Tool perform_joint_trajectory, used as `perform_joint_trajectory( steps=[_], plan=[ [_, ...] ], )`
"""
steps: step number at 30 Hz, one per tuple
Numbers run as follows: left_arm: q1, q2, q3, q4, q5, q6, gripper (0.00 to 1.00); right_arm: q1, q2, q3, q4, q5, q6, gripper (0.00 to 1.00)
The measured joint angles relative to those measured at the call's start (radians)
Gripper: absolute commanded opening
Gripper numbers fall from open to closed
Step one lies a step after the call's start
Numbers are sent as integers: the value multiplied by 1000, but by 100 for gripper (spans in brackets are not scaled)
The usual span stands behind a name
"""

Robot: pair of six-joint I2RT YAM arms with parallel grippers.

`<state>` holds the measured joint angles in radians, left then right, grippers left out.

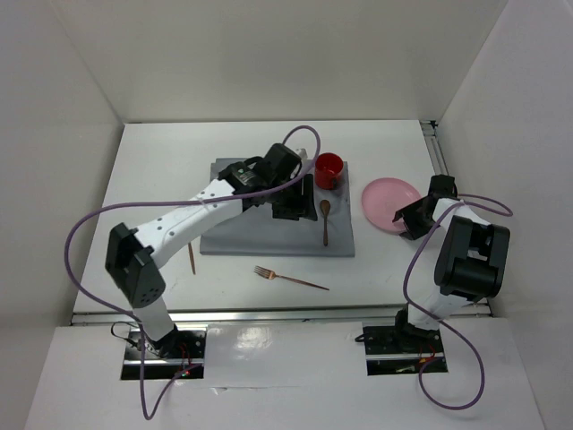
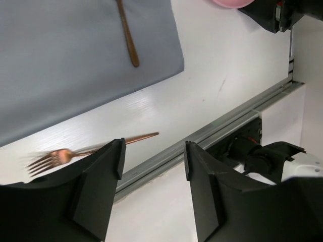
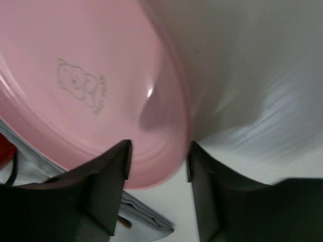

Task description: Set the dinner table for one person

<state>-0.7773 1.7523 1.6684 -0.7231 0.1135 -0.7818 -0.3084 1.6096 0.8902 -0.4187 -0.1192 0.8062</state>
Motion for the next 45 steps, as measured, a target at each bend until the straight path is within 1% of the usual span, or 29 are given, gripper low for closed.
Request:
perform_joint_trajectory(
  steps=[2,3,5,6,9,10,16,19,22,24,26,28,31,33,36,38,42,45],
  plan=[
    [10,-71,-39,-17,-29,15,66,0,9,0,5,11,10,41],
    [19,-105,-60,-29,-43,19,66,0,10,0,8,16,13,34],
    [43,-160,-103,-52,-65,23,66,0,10,0,8,29,14,29],
    [60,-186,-121,-68,-74,24,66,0,10,0,8,35,15,20],
    [121,-243,-155,-98,-87,29,66,-1,8,5,8,51,18,7],
    [145,-259,-160,-107,-89,34,66,-3,4,10,8,52,16,0],
    [313,-327,-163,-138,-92,76,66,4,-80,37,-29,93,11,0],
    [389,-340,-164,-151,-91,93,66,35,-135,97,-49,105,5,0],
    [457,-346,-176,-163,-92,102,66,122,-142,242,-71,134,-10,0],
    [501,-349,-185,-174,-95,103,66,212,-139,348,-78,158,-20,0],
    [550,-363,-206,-182,-114,102,67,320,-126,455,-72,143,-37,0],
    [599,-393,-243,-189,-134,98,69,418,-73,573,-87,105,-48,0],
    [671,-450,-305,-205,-153,92,69,562,64,760,-96,94,-65,0],
    [714,-480,-338,-217,-158,88,69,650,161,832,-93,89,-71,0],
    [785,-511,-405,-224,-155,70,69,746,283,858,-109,67,-77,0],
    [825,-516,-460,-228,-143,69,69,779,355,858,-138,51,-79,0],
    [879,-515,-574,-222,-116,71,68,792,460,845,-171,32,-79,0],
    [893,-506,-642,-214,-99,71,68,792,477,811,-175,27,-74,0]
  ],
)
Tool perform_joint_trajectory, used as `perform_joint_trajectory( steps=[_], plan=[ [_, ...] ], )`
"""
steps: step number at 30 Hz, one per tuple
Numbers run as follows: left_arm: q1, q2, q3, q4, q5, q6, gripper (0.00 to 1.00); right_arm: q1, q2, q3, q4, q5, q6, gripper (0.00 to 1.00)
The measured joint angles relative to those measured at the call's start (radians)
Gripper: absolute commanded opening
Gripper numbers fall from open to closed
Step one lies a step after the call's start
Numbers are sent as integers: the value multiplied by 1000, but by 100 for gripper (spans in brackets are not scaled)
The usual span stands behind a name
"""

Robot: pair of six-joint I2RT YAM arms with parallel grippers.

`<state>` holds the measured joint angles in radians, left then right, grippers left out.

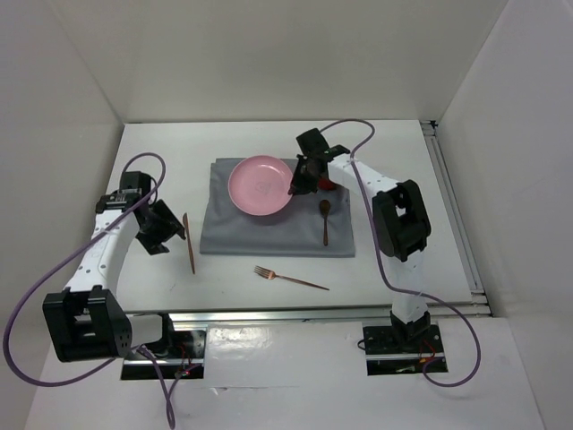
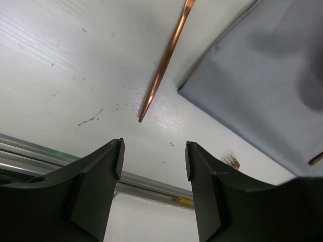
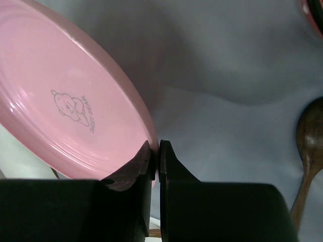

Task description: Set the dinner table for one person

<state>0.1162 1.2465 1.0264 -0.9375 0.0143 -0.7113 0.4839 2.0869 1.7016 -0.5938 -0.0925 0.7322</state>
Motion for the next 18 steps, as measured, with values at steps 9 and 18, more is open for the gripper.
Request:
perform_joint_trajectory(
  steps=[9,18],
  plan=[
    [4,55,-51,44,43,5,67,9,37,-8,3,2,4,2],
    [-23,55,-48,58,45,27,67,30,48,-82,2,6,19,3]
  ],
)
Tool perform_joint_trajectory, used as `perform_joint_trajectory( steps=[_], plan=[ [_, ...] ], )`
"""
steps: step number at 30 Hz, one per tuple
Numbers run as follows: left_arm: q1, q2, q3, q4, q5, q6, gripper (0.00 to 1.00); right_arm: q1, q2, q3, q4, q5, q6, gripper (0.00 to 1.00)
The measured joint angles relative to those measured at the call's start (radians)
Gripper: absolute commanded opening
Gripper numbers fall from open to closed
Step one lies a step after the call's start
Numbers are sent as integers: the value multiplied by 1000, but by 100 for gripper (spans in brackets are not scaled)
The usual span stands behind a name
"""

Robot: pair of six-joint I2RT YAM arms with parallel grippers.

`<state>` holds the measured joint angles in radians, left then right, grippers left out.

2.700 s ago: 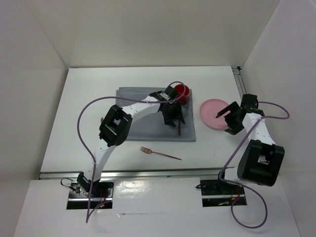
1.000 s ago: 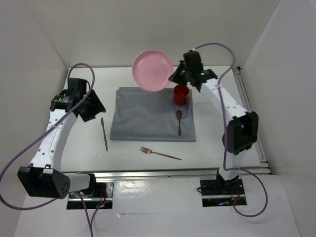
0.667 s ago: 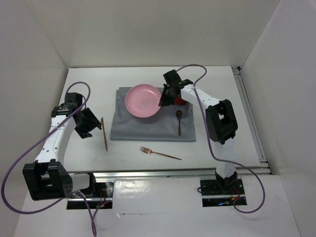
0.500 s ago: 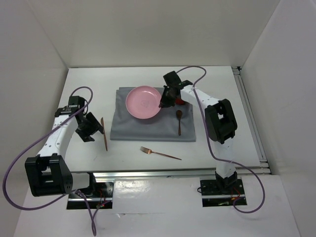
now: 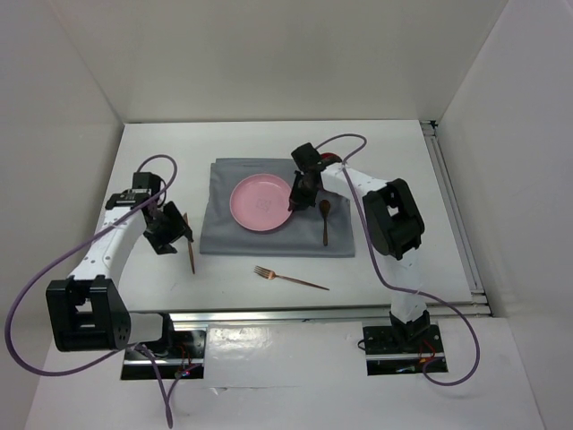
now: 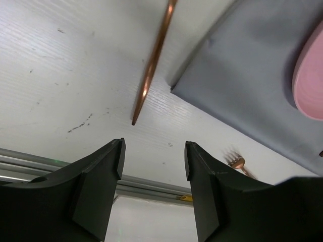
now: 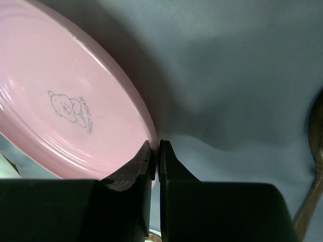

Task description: Set the dinner table for one person

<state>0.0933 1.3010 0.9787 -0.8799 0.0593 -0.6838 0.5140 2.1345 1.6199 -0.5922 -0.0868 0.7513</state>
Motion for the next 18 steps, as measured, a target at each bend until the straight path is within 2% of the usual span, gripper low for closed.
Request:
perform_joint_trajectory(
  steps=[3,4,5,7,9,12,18],
  plan=[
    [-70,0,20,-6,-17,0,67,1,0,-6,1,0,11,13],
    [-90,0,26,-6,-19,-1,67,1,0,-8,2,1,16,21],
    [-114,0,32,-6,-21,-1,67,1,0,-10,3,0,21,42],
    [-148,0,36,-7,-25,-2,67,1,0,-17,6,2,27,57],
    [-161,0,36,-8,-34,-4,67,2,-3,-27,3,9,27,66],
    [-163,14,36,-8,-66,-5,67,12,-20,-31,0,32,22,72],
    [-145,130,36,34,-130,-4,62,59,-119,-31,-20,98,2,72]
  ],
)
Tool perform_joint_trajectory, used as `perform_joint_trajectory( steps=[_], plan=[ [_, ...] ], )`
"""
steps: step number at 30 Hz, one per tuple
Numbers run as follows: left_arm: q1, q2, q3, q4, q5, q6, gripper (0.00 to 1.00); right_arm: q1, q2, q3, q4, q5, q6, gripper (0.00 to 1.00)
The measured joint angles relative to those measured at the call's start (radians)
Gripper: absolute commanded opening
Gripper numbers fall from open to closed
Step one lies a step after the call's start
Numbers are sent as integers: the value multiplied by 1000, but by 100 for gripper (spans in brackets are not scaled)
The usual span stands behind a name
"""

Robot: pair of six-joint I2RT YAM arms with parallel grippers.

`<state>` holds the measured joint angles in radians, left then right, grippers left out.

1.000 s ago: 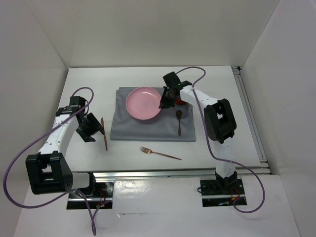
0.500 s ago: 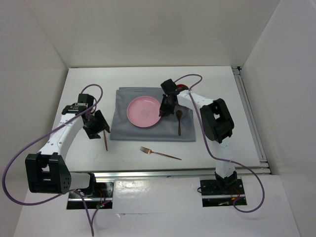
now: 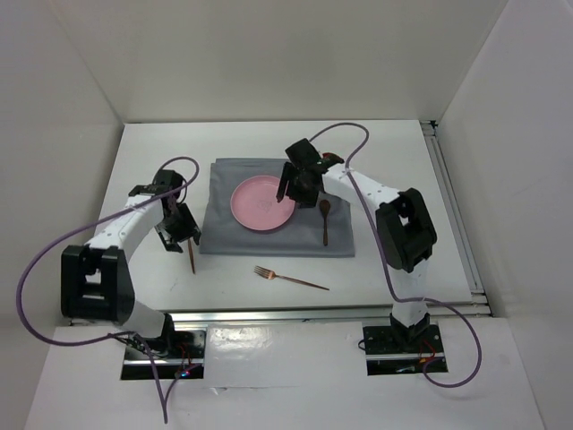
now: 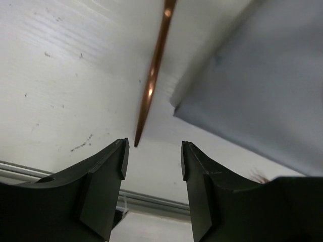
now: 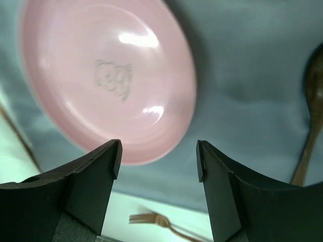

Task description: Set the dinner table for one person

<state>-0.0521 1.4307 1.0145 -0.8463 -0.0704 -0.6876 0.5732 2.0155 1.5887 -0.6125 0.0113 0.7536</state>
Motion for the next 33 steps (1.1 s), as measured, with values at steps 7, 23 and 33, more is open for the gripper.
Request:
perform_joint_trajectory(
  steps=[7,23,33],
  plan=[
    [14,230,23,60,-40,4,55,39,-205,0,-36,74,-24,72],
    [4,359,128,34,-81,1,0,16,-503,-26,-182,233,-35,72],
    [-350,182,369,-54,-4,26,0,-302,-659,-111,-237,259,-94,72]
  ],
)
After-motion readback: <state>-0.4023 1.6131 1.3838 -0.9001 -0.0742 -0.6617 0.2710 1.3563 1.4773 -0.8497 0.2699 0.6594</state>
